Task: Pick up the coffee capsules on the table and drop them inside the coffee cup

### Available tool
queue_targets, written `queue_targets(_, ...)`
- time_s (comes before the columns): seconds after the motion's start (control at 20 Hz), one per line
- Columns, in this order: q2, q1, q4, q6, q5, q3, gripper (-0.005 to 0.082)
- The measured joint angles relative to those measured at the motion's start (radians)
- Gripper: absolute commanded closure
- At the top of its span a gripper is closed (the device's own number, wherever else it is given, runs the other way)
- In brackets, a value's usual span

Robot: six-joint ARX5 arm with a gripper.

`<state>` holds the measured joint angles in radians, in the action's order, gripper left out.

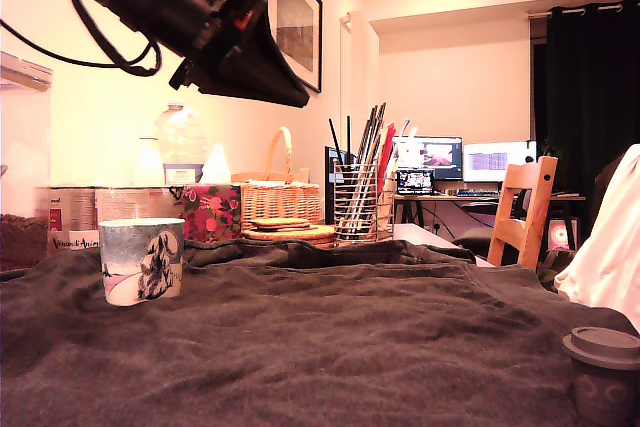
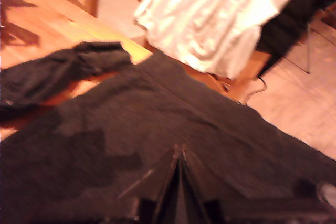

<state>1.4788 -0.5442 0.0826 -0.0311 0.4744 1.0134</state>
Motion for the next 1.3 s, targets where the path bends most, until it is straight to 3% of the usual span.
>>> queue_targets(0.3,-0.06,-0.035,-0.079,0.0,0.047,-0.11,0.0793)
queue_targets(0.8,-0.188,-0.125,-0.22,0.01,0.078,-0.306,0.0793)
queue_targets(1.05,-0.195,-0.196,-0.288,0.06,0.101,-0.364,0.0793)
queue_targets(1.3,-0.195,-0.278,-0.362,0.079,0.101,-0.413,0.0793)
